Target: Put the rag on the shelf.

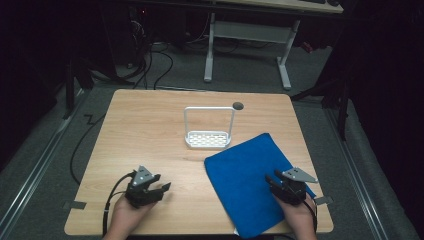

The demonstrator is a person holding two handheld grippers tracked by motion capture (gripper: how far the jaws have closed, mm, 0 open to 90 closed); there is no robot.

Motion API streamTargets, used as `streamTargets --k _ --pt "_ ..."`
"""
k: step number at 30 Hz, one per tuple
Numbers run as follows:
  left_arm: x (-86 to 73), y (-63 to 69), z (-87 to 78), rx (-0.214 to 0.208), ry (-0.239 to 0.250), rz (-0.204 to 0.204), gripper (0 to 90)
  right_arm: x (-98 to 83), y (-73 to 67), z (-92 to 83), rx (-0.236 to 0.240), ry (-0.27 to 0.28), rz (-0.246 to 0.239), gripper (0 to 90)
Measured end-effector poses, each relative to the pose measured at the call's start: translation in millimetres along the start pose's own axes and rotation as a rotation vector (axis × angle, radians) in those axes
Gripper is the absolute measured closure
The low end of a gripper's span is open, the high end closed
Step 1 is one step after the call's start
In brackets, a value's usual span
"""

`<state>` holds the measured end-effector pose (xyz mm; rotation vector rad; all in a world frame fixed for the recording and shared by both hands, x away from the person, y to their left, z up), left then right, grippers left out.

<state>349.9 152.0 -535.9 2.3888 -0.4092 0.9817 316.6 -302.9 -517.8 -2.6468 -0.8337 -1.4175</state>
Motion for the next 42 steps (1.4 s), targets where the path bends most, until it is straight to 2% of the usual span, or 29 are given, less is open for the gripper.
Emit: streamTargets --k 2,5,7,12,20,22,27,28,31,37,41,42 --pt "3.5 -5.3 -0.2 0.009 0.024 -0.013 47.0 1.8 0.9 0.9 0.01 0.005 0.02 57.4" --pt "4.0 -6.0 1.8 0.025 0.022 0.004 46.2 3.8 2.7 1.3 0.0 0.014 0.006 58.1" --pt "2.8 -4.2 4.1 0.051 0.009 0.049 45.1 1.7 4.3 1.1 0.002 0.015 0.012 58.1" --pt "3.2 -5.2 2.9 0.051 0.011 0.042 45.3 -1.0 8.6 1.3 0.002 0.012 0.037 58.3" --pt "2.6 -6.3 3.7 0.06 0.016 0.021 45.0 1.2 3.1 1.6 0.033 0.022 0.007 62.6" --pt "2.4 -6.5 3.9 0.064 0.014 0.023 45.0 2.8 -0.9 2.7 0.046 0.021 -0.003 64.7" --pt "3.0 -7.5 2.0 0.073 0.023 0.027 44.8 8.2 -14.2 5.2 0.123 0.021 -0.039 77.8" --pt "3.0 -7.5 2.0 0.073 0.023 0.027 44.5 8.2 -14.2 5.2 0.123 0.021 -0.039 77.8" --pt "3.4 -7.4 1.3 0.073 0.026 0.029 43.8 12.9 -27.8 9.2 0.159 0.011 -0.093 90.0" --pt "3.8 -7.8 0.0 0.067 0.027 0.028 43.4 15.3 -49.6 21.7 0.234 -0.057 -0.177 90.0" --pt "4.0 -7.4 0.1 0.061 0.03 0.021 43.3 14.7 -58.2 27.2 0.267 -0.094 -0.202 90.0" --pt "4.5 -7.4 0.1 0.058 0.03 0.016 43.3 14.9 -65.5 29.6 0.284 -0.103 -0.223 90.0"
Point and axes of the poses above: each handheld gripper's, and its own axes: z roughly forward along the jaws, x roughly out of its top, y roughly to its right, the point moved 2 cm from there along z, roughly forward along the jaws, and after that the axes turned 15 degrees about -z, right-handed, at the moved point
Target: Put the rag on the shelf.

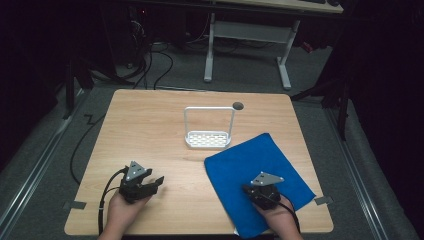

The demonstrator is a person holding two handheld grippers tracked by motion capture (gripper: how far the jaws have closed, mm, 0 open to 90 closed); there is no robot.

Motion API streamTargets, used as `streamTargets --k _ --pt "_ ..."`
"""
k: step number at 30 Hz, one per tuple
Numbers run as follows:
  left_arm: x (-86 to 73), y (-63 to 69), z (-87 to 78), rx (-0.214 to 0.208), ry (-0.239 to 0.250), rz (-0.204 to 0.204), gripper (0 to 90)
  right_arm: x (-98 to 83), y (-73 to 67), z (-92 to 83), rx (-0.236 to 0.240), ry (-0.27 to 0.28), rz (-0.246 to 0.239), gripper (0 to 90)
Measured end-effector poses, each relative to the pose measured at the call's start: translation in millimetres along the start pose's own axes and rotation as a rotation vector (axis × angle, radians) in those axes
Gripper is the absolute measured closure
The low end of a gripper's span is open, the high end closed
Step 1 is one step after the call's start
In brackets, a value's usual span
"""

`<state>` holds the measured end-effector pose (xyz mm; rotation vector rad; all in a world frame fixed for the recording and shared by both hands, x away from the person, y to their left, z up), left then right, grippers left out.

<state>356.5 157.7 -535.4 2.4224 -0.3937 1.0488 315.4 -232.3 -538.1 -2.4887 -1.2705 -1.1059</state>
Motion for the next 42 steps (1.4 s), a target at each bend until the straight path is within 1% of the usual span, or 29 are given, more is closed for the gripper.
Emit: streamTargets --k 1,2,8,9,10,11,13,15,16,17,18,19,20,21,22,23,24,25,26,27,28,29,32,34,35,36,37,40,42 --pt "0.0 0.0 0.0 0.0 0.0 0.0 43.3 0.0 0.0 0.0 0.0 0.0 0.0 90.0" --pt "0.4 0.1 0.2 -0.002 0.0 -0.002 43.3 4.4 -5.7 2.1 0.022 0.0 -0.013 90.0" --pt "1.2 3.0 1.1 -0.026 -0.006 -0.017 43.4 23.6 -31.7 13.3 0.08 0.02 -0.091 90.0" --pt "1.2 3.0 1.1 -0.026 -0.006 -0.017 43.5 23.6 -31.7 13.3 0.08 0.02 -0.091 90.0" --pt "1.2 4.8 1.5 -0.038 -0.01 -0.025 43.5 27.7 -37.2 15.8 0.091 0.023 -0.101 90.0" --pt "1.0 10.4 2.1 -0.064 -0.021 -0.035 44.3 36.3 -48.0 21.1 0.108 0.028 -0.135 90.0" --pt "-0.3 22.8 3.9 -0.101 -0.039 -0.026 44.9 43.9 -57.5 25.7 0.132 0.036 -0.161 90.0" --pt "-2.3 35.5 6.5 -0.128 -0.056 -0.005 45.8 49.0 -62.9 25.8 0.126 0.043 -0.198 90.0" --pt "-4.3 45.5 9.0 -0.153 -0.076 0.011 46.8 50.1 -63.4 24.6 0.122 0.051 -0.199 90.0" --pt "-4.3 45.5 9.0 -0.153 -0.076 0.011 48.0 50.1 -63.4 24.6 0.122 0.051 -0.199 90.0" --pt "-6.3 54.0 11.1 -0.171 -0.092 0.025 48.0 50.5 -61.1 21.8 0.114 0.064 -0.194 90.0" --pt "-10.4 71.0 16.3 -0.211 -0.128 0.055 51.1 47.8 -52.8 17.2 0.095 0.079 -0.162 90.0" --pt "-10.4 71.0 16.3 -0.211 -0.128 0.055 52.4 47.8 -52.8 17.2 0.095 0.079 -0.162 90.0" --pt "-14.4 87.1 21.9 -0.246 -0.159 0.075 54.2 42.2 -42.0 13.4 0.081 0.086 -0.118 90.0" --pt "-14.4 87.1 21.9 -0.246 -0.159 0.075 56.8 42.2 -42.0 13.4 0.081 0.086 -0.118 90.0" --pt "-16.4 94.7 23.9 -0.264 -0.169 0.089 56.8 39.0 -36.5 11.3 0.071 0.088 -0.098 90.0" --pt "-19.5 108.4 27.5 -0.293 -0.198 0.116 63.7 32.2 -25.2 6.5 0.05 0.087 -0.062 90.0" --pt "-21.2 114.2 29.3 -0.302 -0.215 0.134 66.9 28.6 -19.5 4.3 0.041 0.09 -0.045 90.0" --pt "-21.2 114.2 29.3 -0.302 -0.215 0.134 70.1 28.6 -19.5 4.3 0.041 0.09 -0.045 90.0" --pt "-23.1 119.1 31.1 -0.306 -0.23 0.151 72.7 21.3 -9.0 0.7 0.026 0.089 -0.009 90.0" --pt "-25.0 122.4 33.3 -0.306 -0.249 0.166 72.7 21.3 -9.0 0.7 0.026 0.089 -0.009 90.0" --pt "-27.4 125.1 36.4 -0.3 -0.271 0.182 75.2 14.5 0.5 -3.0 -0.007 0.079 0.014 90.0" --pt "-26.4 123.4 36.8 -0.295 -0.272 0.179 77.7 3.6 17.4 -7.5 -0.062 0.062 0.048 90.0" --pt "-25.0 117.6 36.1 -0.289 -0.269 0.17 78.4 -4.6 27.2 -8.2 -0.107 0.023 0.06 90.0" --pt "-24.4 115.3 35.7 -0.286 -0.268 0.163 78.7 -8.4 30.8 -7.7 -0.114 0.009 0.078 90.0" --pt "-24.4 115.3 35.7 -0.286 -0.268 0.163 78.8 -8.4 30.8 -7.7 -0.114 0.009 0.078 90.0" --pt "-23.4 110.1 34.6 -0.275 -0.261 0.159 78.9 -14.0 35.1 -4.6 -0.115 -0.015 0.084 90.0" --pt "-21.7 102.9 33.1 -0.261 -0.254 0.148 79.1 -14.5 33.0 -3.7 -0.094 -0.014 0.095 90.0" --pt "-19.4 93.1 31.4 -0.236 -0.242 0.132 79.3 -13.9 29.7 -3.8 -0.084 -0.01 0.093 90.0"
Point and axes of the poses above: each handheld gripper's, and its own axes: z roughly forward along the jaws, x roughly out of its top, y roughly to its right, the point moved 2 cm from there along z, roughly forward along the jaws, and after that the axes turned 15 degrees about -z, right-handed, at the moved point
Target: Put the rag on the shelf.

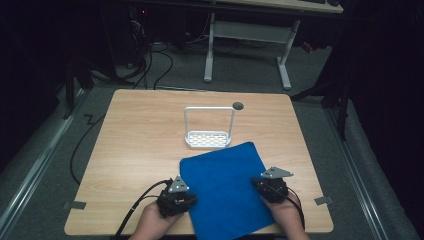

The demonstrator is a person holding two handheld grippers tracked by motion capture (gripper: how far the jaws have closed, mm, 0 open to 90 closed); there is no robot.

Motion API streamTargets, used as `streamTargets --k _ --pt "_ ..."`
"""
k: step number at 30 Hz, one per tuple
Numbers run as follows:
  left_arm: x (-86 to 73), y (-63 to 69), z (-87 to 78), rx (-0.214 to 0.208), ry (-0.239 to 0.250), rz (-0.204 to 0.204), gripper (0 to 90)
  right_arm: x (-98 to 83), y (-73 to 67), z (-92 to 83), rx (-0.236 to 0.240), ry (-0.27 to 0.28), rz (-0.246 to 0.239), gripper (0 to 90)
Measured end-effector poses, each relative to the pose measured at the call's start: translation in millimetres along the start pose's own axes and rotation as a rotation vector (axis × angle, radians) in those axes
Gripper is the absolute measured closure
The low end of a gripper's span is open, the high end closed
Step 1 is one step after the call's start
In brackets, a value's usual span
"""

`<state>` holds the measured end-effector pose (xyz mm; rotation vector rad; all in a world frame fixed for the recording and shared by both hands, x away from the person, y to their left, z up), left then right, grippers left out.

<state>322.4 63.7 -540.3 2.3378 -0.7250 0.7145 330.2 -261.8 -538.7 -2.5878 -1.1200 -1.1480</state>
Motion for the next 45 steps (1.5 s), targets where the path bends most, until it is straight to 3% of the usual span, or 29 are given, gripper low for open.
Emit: streamTargets --k 1,2,3,6,7,11,13,14,15,19,22,25,32,36,38,39,40,41,42,43,44,45 --pt "0.3 -9.9 -4.7 0.012 0.009 -0.025 79.3 0.7 -8.0 -1.1 0.043 0.013 0.004 90.0" --pt "0.3 -9.9 -4.7 0.012 0.009 -0.025 79.3 1.2 -12.1 -1.8 0.059 0.014 0.008 90.0" --pt "-0.2 -22.5 -11.4 0.02 0.016 -0.056 79.2 1.8 -18.5 -2.9 0.081 0.019 -0.005 90.0" --pt "-1.5 -31.2 -17.4 0.04 0.024 -0.069 79.2 4.8 -31.1 -4.9 0.13 0.019 -0.044 90.0" --pt "-2.4 -38.5 -23.0 0.064 0.025 -0.079 79.2 6.3 -33.3 -5.4 0.133 0.02 -0.049 90.0" --pt "-1.7 -46.3 -28.6 0.098 0.029 -0.09 75.2 10.3 -29.4 -7.7 0.109 0.061 -0.032 90.0" --pt "2.9 -50.6 -27.9 0.115 0.07 -0.081 68.7 10.5 -16.7 -5.5 0.043 0.068 -0.007 88.1" --pt "2.9 -50.6 -27.9 0.115 0.07 -0.081 64.7 10.5 -16.7 -5.5 0.043 0.068 -0.007 88.1" --pt "5.7 -52.0 -25.8 0.109 0.087 -0.087 62.0 9.9 -6.8 0.6 -0.005 0.051 0.011 85.9" --pt "15.5 -54.5 -11.8 0.121 0.09 -0.075 57.8 8.7 7.8 13.0 -0.052 0.01 0.032 86.3" --pt "12.8 -52.7 -13.0 0.153 0.091 -0.04 61.5 9.5 5.0 13.8 -0.058 0.011 0.022 86.3" --pt "4.1 -50.7 -20.1 0.159 0.09 -0.033 62.1 11.1 -3.1 13.5 -0.014 0.027 0.014 86.3" --pt "-16.6 -46.5 -40.1 0.146 0.062 -0.054 62.5 12.9 -27.4 7.6 0.067 0.039 -0.041 85.5" --pt "-13.4 -50.8 -41.2 0.13 0.056 -0.067 60.6 13.9 -28.7 4.9 0.082 0.047 -0.045 82.8" --pt "-8.7 -57.2 -42.9 0.142 0.099 -0.077 59.8 15.9 -24.9 0.9 0.07 0.087 -0.041 82.2" --pt "-1.2 -67.6 -44.8 0.15 0.158 -0.098 58.3 16.7 -19.6 -2.3 0.054 0.108 -0.025 80.2" --pt "-1.2 -67.6 -44.8 0.15 0.158 -0.098 57.4 16.7 -19.6 -2.3 0.054 0.108 -0.025 80.2" --pt "8.0 -80.8 -43.7 0.185 0.198 -0.133 56.1 14.7 -15.0 -2.4 0.041 0.113 -0.01 79.4" --pt "8.0 -80.8 -43.7 0.185 0.198 -0.133 55.4 14.7 -15.0 -2.4 0.041 0.113 -0.01 79.4" --pt "16.8 -93.4 -40.0 0.194 0.212 -0.186 55.4 12.4 -11.3 -1.8 0.035 0.11 -0.004 78.8" --pt "16.8 -93.4 -40.0 0.194 0.212 -0.186 55.4 11.5 -9.8 -1.8 0.034 0.109 0.006 78.6" --pt "25.7 -102.1 -34.3 0.219 0.209 -0.2 56.1 10.6 -8.4 -1.9 0.034 0.109 0.011 78.5"
Point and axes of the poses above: each handheld gripper's, and its own axes: z roughly forward along the jaws, x roughly out of its top, y roughly to its right, the point moved 2 cm from there along z, roughly forward along the jaws, and after that the axes turned 15 degrees about -z, right-handed, at the moved point
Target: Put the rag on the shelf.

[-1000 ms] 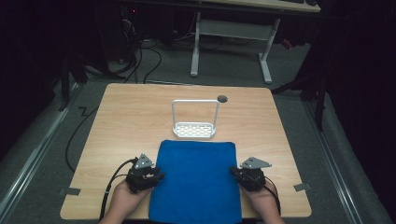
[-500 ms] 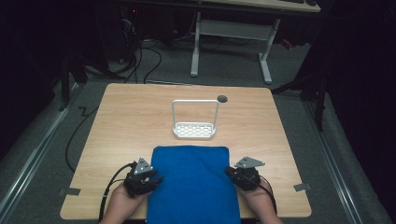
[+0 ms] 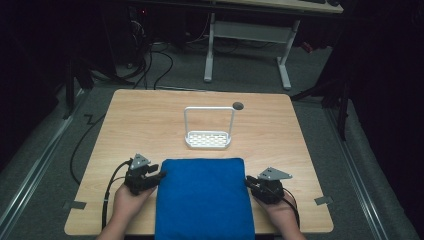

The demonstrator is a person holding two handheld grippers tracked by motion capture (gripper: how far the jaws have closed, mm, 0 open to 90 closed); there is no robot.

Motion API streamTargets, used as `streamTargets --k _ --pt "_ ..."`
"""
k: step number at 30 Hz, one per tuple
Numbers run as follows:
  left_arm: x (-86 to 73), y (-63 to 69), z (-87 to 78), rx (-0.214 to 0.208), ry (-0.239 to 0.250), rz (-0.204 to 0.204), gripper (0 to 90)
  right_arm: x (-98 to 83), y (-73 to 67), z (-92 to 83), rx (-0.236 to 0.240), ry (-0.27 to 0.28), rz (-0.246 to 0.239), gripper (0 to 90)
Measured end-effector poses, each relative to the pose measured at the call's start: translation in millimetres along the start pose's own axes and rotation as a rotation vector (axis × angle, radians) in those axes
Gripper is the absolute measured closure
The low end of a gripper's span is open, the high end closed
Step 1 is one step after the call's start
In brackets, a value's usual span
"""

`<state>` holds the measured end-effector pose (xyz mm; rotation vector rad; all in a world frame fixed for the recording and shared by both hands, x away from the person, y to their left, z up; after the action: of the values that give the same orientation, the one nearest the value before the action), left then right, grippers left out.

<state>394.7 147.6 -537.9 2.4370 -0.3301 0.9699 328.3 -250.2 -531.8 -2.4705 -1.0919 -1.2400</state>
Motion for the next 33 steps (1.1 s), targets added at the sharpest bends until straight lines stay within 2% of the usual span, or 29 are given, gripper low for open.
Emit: streamTargets --k 1,2,3,9,10,12,16,17,18,20,21,22,24,26,28,29,30,32,33 --pt "3.7 -2.1 5.2 0.023 -0.004 0.002 57.4 -0.5 1.0 -0.3 -0.001 0.003 0.003 78.4" --pt "3.7 -2.1 5.2 0.023 -0.004 0.002 58.2 -0.5 1.0 -0.3 -0.001 0.003 0.003 78.4" --pt "9.2 -6.3 14.4 0.003 -0.016 -0.027 58.8 -1.3 2.1 -1.4 -0.002 0.004 0.008 78.1" --pt "13.4 -7.0 25.7 -0.018 -0.019 -0.06 67.7 -2.5 3.1 -0.9 -0.009 0.004 0.022 75.4" --pt "13.1 -4.5 27.7 -0.009 -0.015 -0.039 74.6 -2.3 3.8 0.7 -0.011 0.008 0.021 72.8" --pt "11.9 -3.1 28.5 -0.01 -0.012 -0.026 79.4 -0.4 4.0 3.6 -0.023 0.01 0.028 71.0" --pt "11.4 -3.6 28.5 -0.013 -0.016 -0.027 86.1 8.3 10.4 13.0 -0.052 0.012 0.05 65.6" --pt "11.4 -3.6 28.5 -0.013 -0.016 -0.027 86.7 8.3 10.4 13.0 -0.052 0.012 0.05 65.6" --pt "11.4 -4.1 28.3 -0.018 -0.021 -0.026 86.9 13.9 16.2 20.2 -0.064 0.005 0.071 63.5" --pt "11.3 -3.9 28.4 -0.022 -0.02 -0.027 87.0 20.7 23.6 29.3 -0.096 0.005 0.067 60.5" --pt "11.3 -3.9 28.4 -0.022 -0.02 -0.027 87.0 20.7 23.6 29.3 -0.096 0.005 0.067 60.5" --pt "11.2 -4.0 28.4 -0.026 -0.021 -0.028 86.9 26.5 32.8 40.9 -0.097 -0.012 0.11 57.1" --pt "11.2 -4.4 28.3 -0.03 -0.022 -0.032 86.6 30.8 37.7 51.7 -0.09 -0.028 0.123 57.1" --pt "11.3 -5.3 28.1 -0.038 -0.025 -0.036 86.4 32.1 38.0 55.1 -0.089 -0.029 0.117 57.2" --pt "11.6 -6.4 28.1 -0.049 -0.027 -0.051 86.1 36.4 34.9 65.3 -0.105 -0.075 0.081 60.9" --pt "11.6 -6.4 28.1 -0.049 -0.027 -0.051 86.0 36.4 34.9 65.3 -0.105 -0.075 0.081 60.9" --pt "11.7 -6.9 28.1 -0.052 -0.027 -0.053 86.0 36.9 32.2 68.6 -0.113 -0.097 0.055 63.6" --pt "11.6 -6.7 28.1 -0.051 -0.027 -0.052 86.1 37.0 32.5 68.6 -0.111 -0.095 0.07 69.3" --pt "11.6 -6.7 28.1 -0.051 -0.027 -0.052 86.2 37.0 32.5 68.6 -0.111 -0.095 0.07 69.3"
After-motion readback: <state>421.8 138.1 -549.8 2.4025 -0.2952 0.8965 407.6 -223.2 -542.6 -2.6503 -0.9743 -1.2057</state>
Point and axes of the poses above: each handheld gripper's, and its own axes: z roughly forward along the jaws, x roughly out of its top, y roughly to its right, the point moved 2 cm from there along z, roughly forward along the jaws, and after that the axes turned 15 degrees about -z, right-handed, at the moved point
